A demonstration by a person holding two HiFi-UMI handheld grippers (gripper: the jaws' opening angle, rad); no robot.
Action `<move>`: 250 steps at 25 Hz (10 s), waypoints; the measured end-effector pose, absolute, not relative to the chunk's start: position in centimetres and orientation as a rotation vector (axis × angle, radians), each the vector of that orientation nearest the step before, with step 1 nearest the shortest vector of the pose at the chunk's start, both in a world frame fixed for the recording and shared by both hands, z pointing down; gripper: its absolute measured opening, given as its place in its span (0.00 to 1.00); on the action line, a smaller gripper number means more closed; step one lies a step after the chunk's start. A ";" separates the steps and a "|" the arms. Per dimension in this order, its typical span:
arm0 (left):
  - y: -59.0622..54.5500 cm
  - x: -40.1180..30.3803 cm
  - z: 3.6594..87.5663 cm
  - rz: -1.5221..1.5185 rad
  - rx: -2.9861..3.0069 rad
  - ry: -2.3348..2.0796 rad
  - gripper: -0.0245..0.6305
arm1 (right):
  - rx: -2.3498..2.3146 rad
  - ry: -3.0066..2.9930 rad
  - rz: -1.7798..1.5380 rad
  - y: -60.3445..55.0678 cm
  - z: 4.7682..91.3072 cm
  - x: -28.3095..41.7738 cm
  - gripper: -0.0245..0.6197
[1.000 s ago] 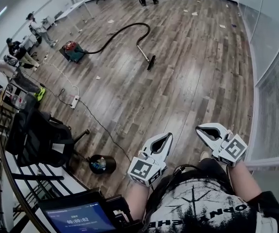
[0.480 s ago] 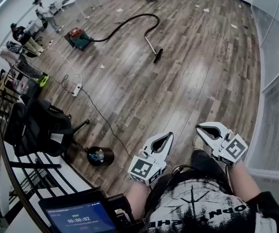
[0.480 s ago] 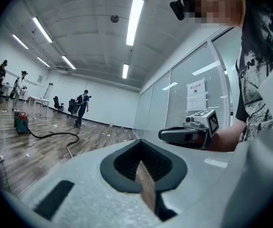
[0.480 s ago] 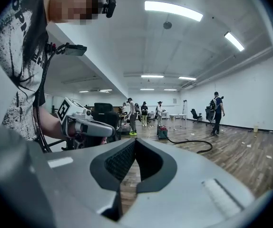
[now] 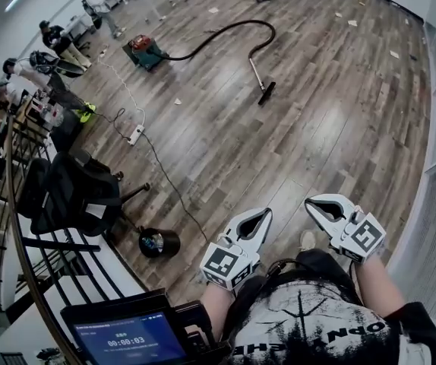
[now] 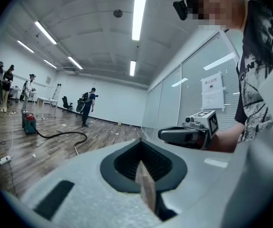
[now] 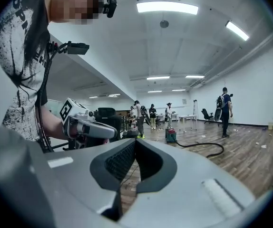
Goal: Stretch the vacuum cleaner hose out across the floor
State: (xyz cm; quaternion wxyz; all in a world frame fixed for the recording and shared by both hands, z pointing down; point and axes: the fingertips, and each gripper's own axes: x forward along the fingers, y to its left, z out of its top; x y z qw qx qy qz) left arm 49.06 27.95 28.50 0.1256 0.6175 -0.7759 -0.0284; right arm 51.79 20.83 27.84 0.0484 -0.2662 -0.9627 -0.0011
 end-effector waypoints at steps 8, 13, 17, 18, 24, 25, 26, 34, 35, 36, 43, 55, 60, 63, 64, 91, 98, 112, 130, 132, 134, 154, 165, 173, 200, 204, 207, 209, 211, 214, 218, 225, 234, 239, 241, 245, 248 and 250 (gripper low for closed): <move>17.4 45.9 26.5 -0.059 1.788 -2.296 0.04 | -0.895 -2.947 -0.008 11.3 26.1 48.4 0.05; 11.4 43.9 26.8 -0.044 1.781 -2.310 0.04 | -0.913 -2.965 -0.009 5.1 27.6 46.8 0.05; 7.5 42.5 27.3 -0.022 1.765 -2.309 0.04 | -0.916 -2.954 0.017 1.0 28.5 45.3 0.05; 7.0 42.3 27.1 -0.018 1.761 -2.308 0.04 | -0.918 -2.954 0.021 0.3 28.4 45.1 0.05; 6.7 41.9 27.2 0.001 1.731 -2.303 0.04 | -0.920 -2.959 0.045 -0.5 28.6 44.7 0.05; 6.9 41.9 27.4 0.002 1.724 -2.302 0.04 | -0.919 -2.955 0.054 -0.5 28.7 44.7 0.05; 7.0 41.9 27.4 0.001 1.719 -2.302 0.04 | -0.918 -2.949 0.063 -0.5 28.8 44.8 0.05; 7.0 42.2 27.6 -0.012 1.707 -2.302 0.04 | -0.934 -2.930 0.045 -0.5 28.9 45.0 0.05; 6.9 42.1 27.7 -0.015 1.708 -2.302 0.04 | -0.935 -2.928 0.042 -0.5 28.9 44.9 0.05; 6.8 42.0 27.7 -0.018 1.712 -2.301 0.04 | -0.933 -2.926 0.039 -0.6 28.9 44.8 0.05; 7.5 37.5 27.9 -0.042 1.749 -2.295 0.04 | -0.893 -2.932 0.005 0.1 28.9 40.8 0.05; 12.5 24.2 27.6 -0.038 1.802 -2.276 0.04 | -0.846 -2.917 -0.053 5.5 28.2 28.5 0.05; 15.9 19.5 28.6 -0.069 1.801 -2.268 0.04 | -0.799 -2.863 -0.007 8.8 29.1 24.3 0.05; 17.5 17.3 29.3 -0.086 1.796 -2.256 0.04 | -0.807 -2.870 -0.034 10.4 29.0 22.0 0.05; 18.0 16.6 29.5 -0.090 1.794 -2.254 0.04 | -0.815 -2.881 -0.054 10.9 28.8 21.2 0.05; 12.1 -1.6 29.7 -0.136 1.577 -2.337 0.04 | -1.030 -2.843 -0.028 4.4 27.8 -0.2 0.05; 3.5 -9.1 27.3 -0.079 1.585 -2.402 0.04 | -1.078 -2.827 -0.034 -3.6 27.0 -7.2 0.05; -0.3 -18.7 26.5 -0.037 1.521 -2.447 0.04 | -1.127 -2.810 0.011 -8.4 26.5 -18.1 0.05; 9.0 -35.2 26.4 -0.141 1.741 -2.361 0.04 | -0.933 -2.820 -0.038 2.9 26.0 -34.4 0.05; 9.9 -36.0 27.0 -0.158 1.747 -2.346 0.04 | -0.922 -2.811 -0.048 4.0 26.5 -35.2 0.05; 10.8 -37.4 27.7 -0.178 1.739 -2.328 0.04 | -0.912 -2.807 -0.048 4.7 26.6 -36.8 0.05; -3.3 -57.7 30.5 -0.159 1.703 -2.177 0.04 | -0.796 -2.807 0.162 -10.7 31.0 -56.4 0.05; -17.4 -65.8 29.3 -0.029 1.674 -2.145 0.04 | -0.786 -2.843 0.212 -26.3 29.3 -64.6 0.05; -25.6 -70.9 31.7 0.042 1.836 -1.992 0.04 | -0.559 -2.870 0.255 -33.9 33.0 -67.9 0.05; -40.0 -79.1 36.1 0.219 2.477 -1.118 0.04 | 0.514 -2.796 0.260 -43.2 35.6 -73.2 0.05; -38.4 -77.0 35.9 0.211 2.417 -1.202 0.04 | 0.454 -2.773 0.291 -41.9 37.2 -70.7 0.05; -37.6 -76.8 37.6 0.200 2.388 -1.243 0.04 | 0.396 -2.729 0.285 -41.5 40.7 -70.6 0.05; -37.8 -77.6 40.2 0.202 2.364 -1.251 0.04 | 0.365 -2.686 0.288 -42.0 44.2 -71.6 0.08; -38.5 -78.7 43.3 0.201 2.344 -1.244 0.04 | 0.351 -2.644 0.297 -42.8 48.1 -73.0 0.10; -39.8 -80.2 47.8 0.211 2.362 -1.227 0.04 | 0.340 -2.579 0.313 -44.2 54.7 -75.7 0.15; -41.9 -82.4 54.7 0.173 2.375 -1.266 0.04 | 0.275 -2.478 0.315 -45.4 66.0 -78.3 0.23; -44.0 -86.6 67.8 0.108 2.301 -1.314 0.04 | 0.189 -2.238 0.375 -45.2 90.2 -79.5 0.36; -43.4 -87.9 80.0 0.348 2.355 -1.370 0.04 | 0.101 -1.938 0.409 -43.8 117.5 -78.0 0.43; -42.2 -88.6 82.6 0.405 2.291 -1.468 0.04 | 0.054 -1.838 0.381 -43.5 125.6 -77.6 0.39; -41.0 -89.2 83.5 0.412 2.247 -1.509 0.04 | 0.052 -1.818 0.384 -43.1 127.7 -78.1 0.37; -38.7 -90.1 85.6 0.433 2.152 -1.562 0.04 | 0.103 -1.745 0.331 -42.1 130.4 -78.0 0.35; -37.9 -90.1 86.6 0.416 2.125 -1.588 0.04 | 0.206 -1.672 0.306 -42.4 130.8 -76.6 0.32; -37.5 -89.8 86.9 0.413 2.112 -1.592 0.04 | 0.217 -1.674 0.292 -42.5 130.7 -76.7 0.32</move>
